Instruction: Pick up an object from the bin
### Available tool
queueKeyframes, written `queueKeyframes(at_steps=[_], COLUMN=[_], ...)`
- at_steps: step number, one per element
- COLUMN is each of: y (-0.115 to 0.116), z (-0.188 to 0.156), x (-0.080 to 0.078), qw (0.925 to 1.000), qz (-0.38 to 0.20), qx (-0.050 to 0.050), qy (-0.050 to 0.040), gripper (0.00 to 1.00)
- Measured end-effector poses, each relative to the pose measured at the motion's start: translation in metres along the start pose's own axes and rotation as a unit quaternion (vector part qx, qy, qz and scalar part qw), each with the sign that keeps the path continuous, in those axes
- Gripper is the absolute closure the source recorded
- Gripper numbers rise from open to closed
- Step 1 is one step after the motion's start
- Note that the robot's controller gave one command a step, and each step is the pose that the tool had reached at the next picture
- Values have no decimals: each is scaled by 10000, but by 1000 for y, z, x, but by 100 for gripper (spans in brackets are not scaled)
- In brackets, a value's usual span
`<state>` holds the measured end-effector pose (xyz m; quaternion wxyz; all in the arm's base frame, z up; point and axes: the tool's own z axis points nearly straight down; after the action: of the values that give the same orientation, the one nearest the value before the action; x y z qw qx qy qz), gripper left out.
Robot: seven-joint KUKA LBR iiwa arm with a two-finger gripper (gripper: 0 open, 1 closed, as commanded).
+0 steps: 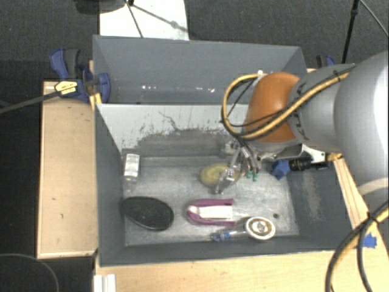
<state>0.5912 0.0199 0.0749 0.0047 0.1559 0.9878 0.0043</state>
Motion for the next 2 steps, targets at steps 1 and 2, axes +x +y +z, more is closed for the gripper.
queueKeyframes(at_steps=[1, 2], y=[22, 31], z=[0, 3], x=[5, 8], qw=[9996, 9998], qz=[246, 191], qx=[112, 46], qy=[-10, 17], gripper=[0, 100])
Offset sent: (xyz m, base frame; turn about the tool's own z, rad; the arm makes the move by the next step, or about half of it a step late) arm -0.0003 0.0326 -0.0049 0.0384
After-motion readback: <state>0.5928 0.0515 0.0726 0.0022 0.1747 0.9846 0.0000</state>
